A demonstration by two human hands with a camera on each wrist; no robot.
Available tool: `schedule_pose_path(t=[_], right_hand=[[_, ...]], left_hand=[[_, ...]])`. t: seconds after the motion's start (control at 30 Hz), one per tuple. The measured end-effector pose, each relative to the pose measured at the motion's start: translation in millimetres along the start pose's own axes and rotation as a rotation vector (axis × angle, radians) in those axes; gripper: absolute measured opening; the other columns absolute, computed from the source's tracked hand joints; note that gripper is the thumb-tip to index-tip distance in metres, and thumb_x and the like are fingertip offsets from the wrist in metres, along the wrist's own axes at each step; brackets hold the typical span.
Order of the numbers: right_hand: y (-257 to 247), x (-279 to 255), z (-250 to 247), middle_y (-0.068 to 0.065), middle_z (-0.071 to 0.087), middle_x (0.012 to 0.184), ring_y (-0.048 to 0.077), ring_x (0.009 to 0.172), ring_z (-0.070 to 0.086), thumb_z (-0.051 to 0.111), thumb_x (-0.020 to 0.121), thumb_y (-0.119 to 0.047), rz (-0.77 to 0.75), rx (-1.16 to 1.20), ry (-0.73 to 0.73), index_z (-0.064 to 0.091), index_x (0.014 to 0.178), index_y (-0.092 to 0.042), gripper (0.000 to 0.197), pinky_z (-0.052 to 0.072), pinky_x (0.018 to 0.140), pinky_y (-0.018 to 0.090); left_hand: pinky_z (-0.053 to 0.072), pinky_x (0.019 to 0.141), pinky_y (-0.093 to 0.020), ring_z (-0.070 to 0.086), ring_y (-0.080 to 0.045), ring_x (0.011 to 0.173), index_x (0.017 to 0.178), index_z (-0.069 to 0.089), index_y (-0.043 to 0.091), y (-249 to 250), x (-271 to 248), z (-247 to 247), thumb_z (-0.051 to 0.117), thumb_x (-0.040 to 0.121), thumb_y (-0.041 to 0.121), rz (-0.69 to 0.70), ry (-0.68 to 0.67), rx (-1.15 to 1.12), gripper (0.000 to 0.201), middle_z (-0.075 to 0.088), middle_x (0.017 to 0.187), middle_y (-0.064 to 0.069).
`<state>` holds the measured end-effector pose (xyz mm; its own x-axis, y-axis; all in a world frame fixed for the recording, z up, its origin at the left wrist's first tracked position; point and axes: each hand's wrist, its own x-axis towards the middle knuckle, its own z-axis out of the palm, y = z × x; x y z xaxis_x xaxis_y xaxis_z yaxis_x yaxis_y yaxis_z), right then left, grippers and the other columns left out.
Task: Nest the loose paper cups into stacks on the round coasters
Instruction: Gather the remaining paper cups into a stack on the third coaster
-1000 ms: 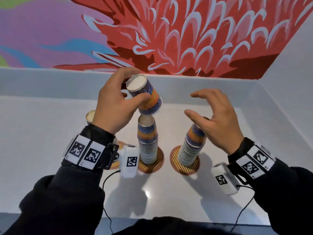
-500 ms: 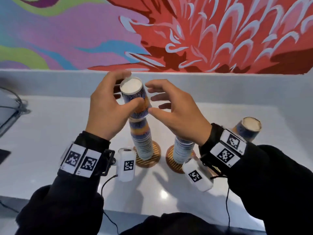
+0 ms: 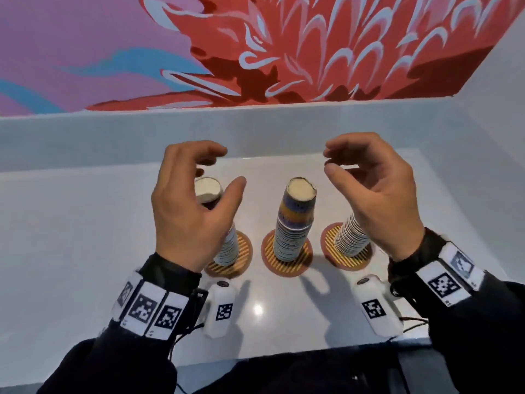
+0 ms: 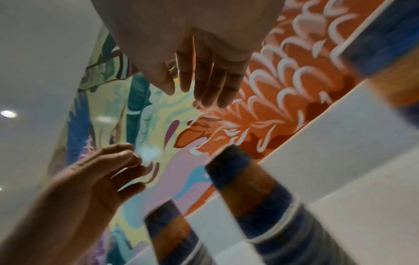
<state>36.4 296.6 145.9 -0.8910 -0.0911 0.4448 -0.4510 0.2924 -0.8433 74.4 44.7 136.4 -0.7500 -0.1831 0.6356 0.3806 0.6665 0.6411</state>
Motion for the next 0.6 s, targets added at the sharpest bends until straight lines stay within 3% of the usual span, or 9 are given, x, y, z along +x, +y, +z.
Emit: schedule_pose_path(t=[0.07,0.17,0.23,0.33,0.4,0.47,0.6], right_hand=[[16,-12,-14,-0.003,0.075,0.106,0.019,0.1,0.073,0.07,0.1,-0.017,0.039,-0.093,-0.008,0.071,0.115,-0.014,0.015,0.061,0.085,0.035],[64,-39,-16,-0.014,0.076,0.096,0.008,0.094,0.071,0.067,0.101,-0.02,0.261,-0.272,-0.2,0.074,0.102,-0.024,0.009,0.055,0.085,0.026],[109,-60,-9,-0.013,0.076,0.109,0.006,0.103,0.069,0.062,0.102,-0.022,0.401,-0.456,-0.404,0.075,0.11,-0.027,0.016,0.052,0.091,0.028],[166,-84,10,0.001,0.063,0.14,0.022,0.13,0.059,0.058,0.105,-0.024,0.457,-0.587,-0.658,0.063,0.14,-0.023,0.035,0.047,0.107,0.036],[190,-91,23,0.009,0.05,0.153,0.031,0.142,0.047,0.054,0.107,-0.022,0.453,-0.653,-0.736,0.054,0.149,-0.02,0.043,0.04,0.117,0.043],[208,-97,34,0.016,0.04,0.155,0.038,0.145,0.04,0.054,0.104,-0.021,0.475,-0.736,-0.784,0.047,0.153,-0.023,0.05,0.037,0.12,0.05],[226,-108,45,0.015,0.021,0.165,0.043,0.154,0.021,0.058,0.099,-0.022,0.506,-0.803,-0.799,0.031,0.157,-0.034,0.066,0.029,0.125,0.059]], left_hand=[[0.055,0.079,-0.025,0.068,-0.011,0.09,0.108,0.068,0.016,3,-14,21,0.079,0.091,0.015,-0.005,-0.128,-0.052,0.02,0.07,0.1,0.004],[0.056,0.075,-0.027,0.068,-0.004,0.084,0.097,0.072,0.026,-22,-46,59,0.07,0.095,0.028,-0.23,-0.494,0.041,0.004,0.072,0.089,0.016],[0.049,0.075,-0.027,0.068,-0.007,0.091,0.101,0.076,0.028,-55,-74,86,0.063,0.1,0.032,-0.309,-0.726,0.246,0.013,0.073,0.099,0.012],[0.05,0.094,-0.032,0.062,-0.018,0.115,0.124,0.071,0.028,-96,-113,119,0.061,0.102,0.028,-0.381,-0.919,0.352,0.024,0.063,0.128,0.003],[0.048,0.108,-0.039,0.055,-0.023,0.128,0.132,0.068,0.029,-112,-131,136,0.059,0.103,0.026,-0.392,-0.944,0.385,0.031,0.054,0.139,0.001],[0.045,0.113,-0.042,0.05,-0.026,0.132,0.133,0.067,0.029,-118,-145,147,0.058,0.101,0.025,-0.403,-0.899,0.426,0.033,0.05,0.141,-0.001],[0.052,0.102,-0.044,0.051,-0.022,0.122,0.131,0.061,0.037,-122,-163,161,0.06,0.095,0.028,-0.365,-0.732,0.533,0.037,0.054,0.13,0.002]])
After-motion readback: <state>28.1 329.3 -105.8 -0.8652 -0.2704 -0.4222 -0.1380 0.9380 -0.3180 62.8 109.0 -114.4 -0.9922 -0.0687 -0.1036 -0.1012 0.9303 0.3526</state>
